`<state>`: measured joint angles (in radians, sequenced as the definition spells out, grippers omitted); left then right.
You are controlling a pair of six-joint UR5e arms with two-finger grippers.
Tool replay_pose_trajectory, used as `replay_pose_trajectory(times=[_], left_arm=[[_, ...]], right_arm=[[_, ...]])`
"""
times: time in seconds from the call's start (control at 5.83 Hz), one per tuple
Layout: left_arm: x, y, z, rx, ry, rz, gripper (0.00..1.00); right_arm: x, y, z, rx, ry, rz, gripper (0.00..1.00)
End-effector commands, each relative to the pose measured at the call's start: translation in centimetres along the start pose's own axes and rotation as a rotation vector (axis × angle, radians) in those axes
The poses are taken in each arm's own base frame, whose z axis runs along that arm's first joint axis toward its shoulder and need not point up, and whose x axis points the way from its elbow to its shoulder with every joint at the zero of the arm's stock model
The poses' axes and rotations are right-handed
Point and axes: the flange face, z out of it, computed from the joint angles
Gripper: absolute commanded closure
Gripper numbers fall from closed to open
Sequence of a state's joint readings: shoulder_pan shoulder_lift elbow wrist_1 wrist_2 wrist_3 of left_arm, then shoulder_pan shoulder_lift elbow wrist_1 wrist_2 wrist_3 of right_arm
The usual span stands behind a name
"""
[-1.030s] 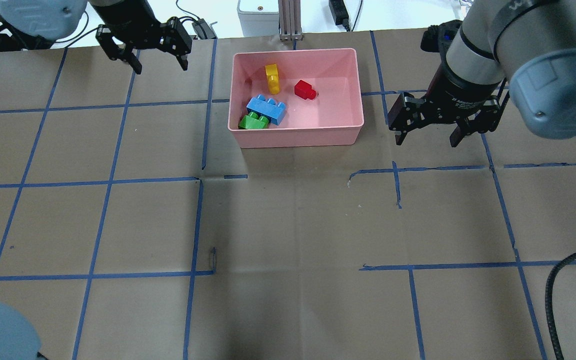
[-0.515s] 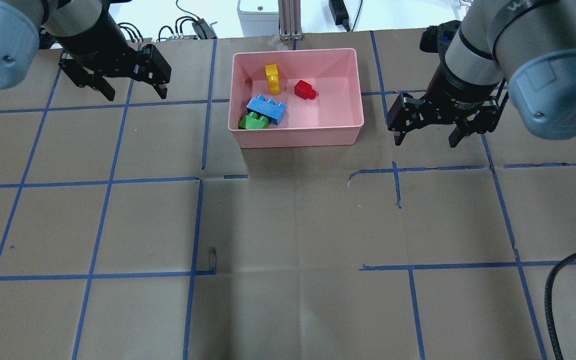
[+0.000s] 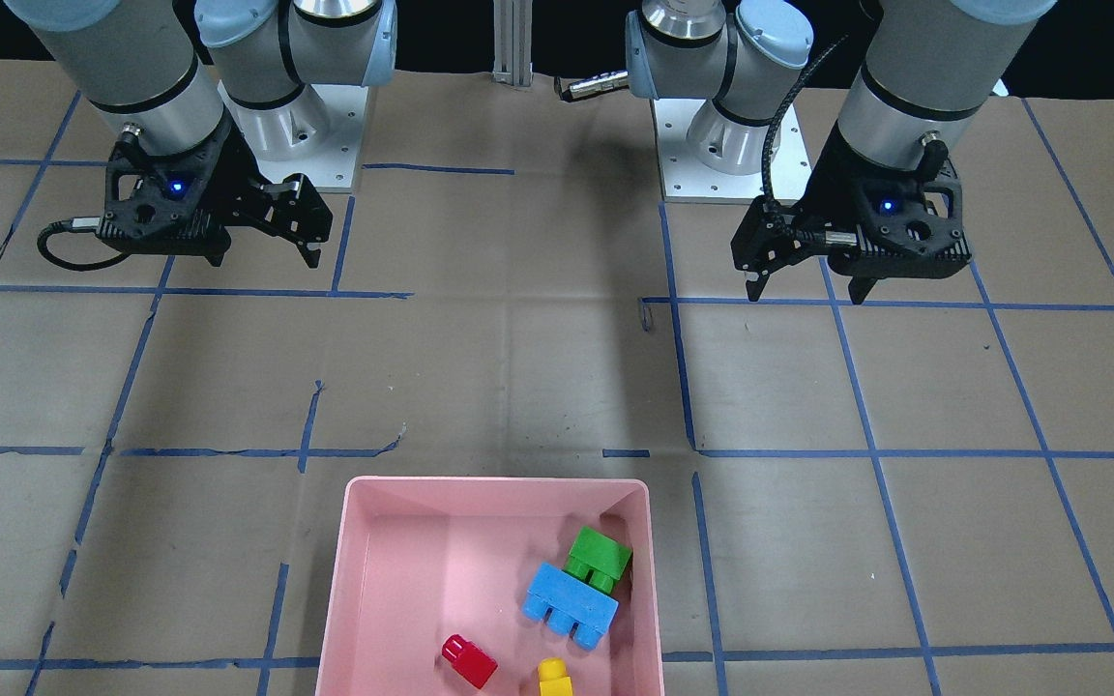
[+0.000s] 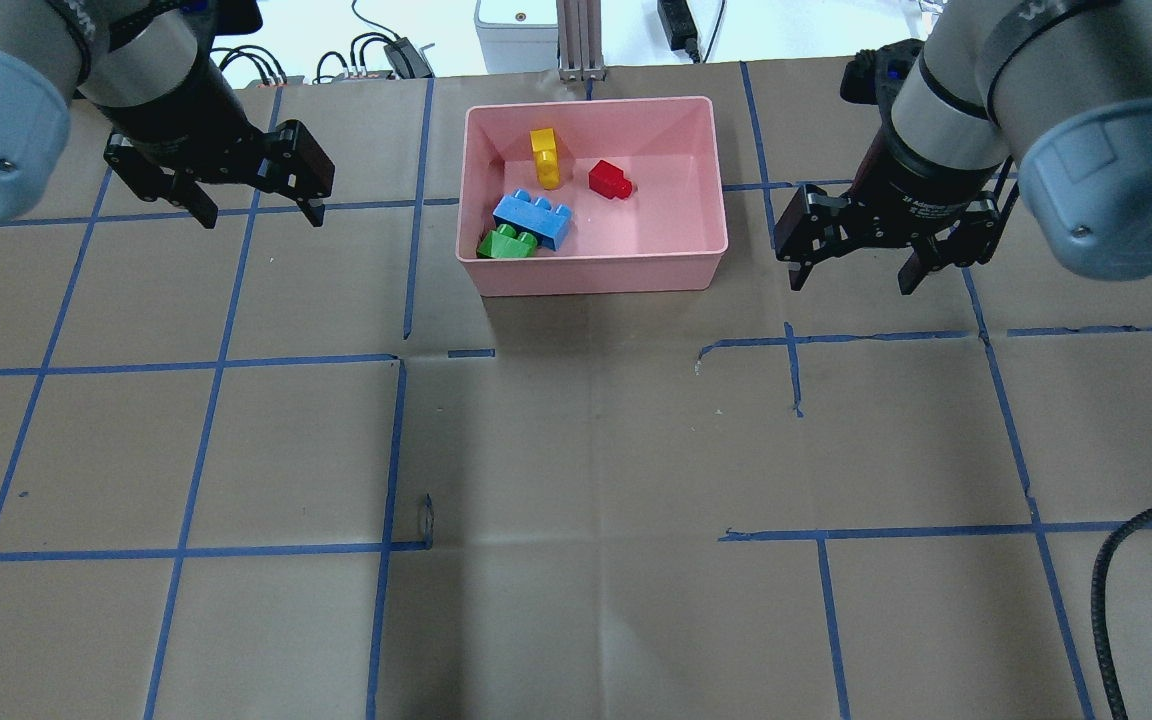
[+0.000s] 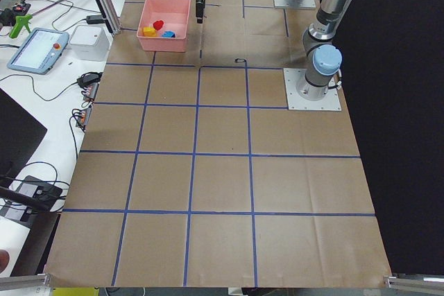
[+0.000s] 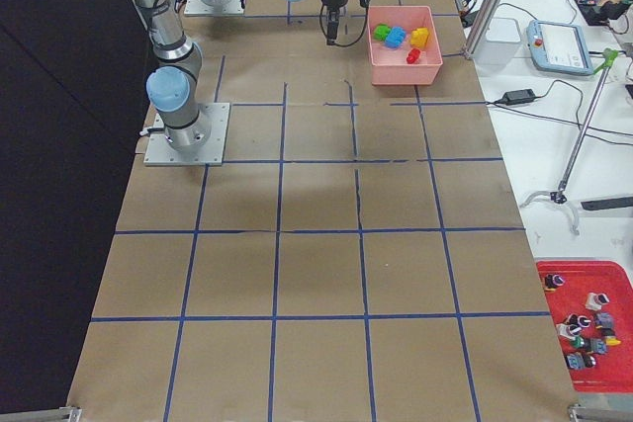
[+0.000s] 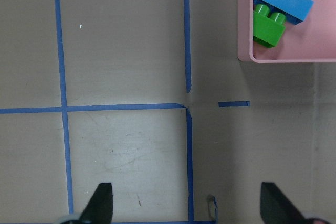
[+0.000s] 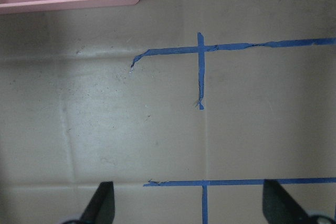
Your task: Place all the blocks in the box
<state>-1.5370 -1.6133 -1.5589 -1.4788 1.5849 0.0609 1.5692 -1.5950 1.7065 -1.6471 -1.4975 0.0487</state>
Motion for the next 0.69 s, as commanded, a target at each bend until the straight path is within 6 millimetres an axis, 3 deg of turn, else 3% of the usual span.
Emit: replay_pose_trajectory(times=[0.0,0.51], left_arm=[[0.0,-0.2,0.3,-0.001,0.000,-0.001,0.01],[0.0,-1.0,1.7,-0.026,0.002,-0.001,0.01]], right_arm=[[0.0,0.0,-0.1,0.003,0.001,-0.001,0.00],[0.0,0.2,-0.3,0.008,0.002,-0.008,0.00]])
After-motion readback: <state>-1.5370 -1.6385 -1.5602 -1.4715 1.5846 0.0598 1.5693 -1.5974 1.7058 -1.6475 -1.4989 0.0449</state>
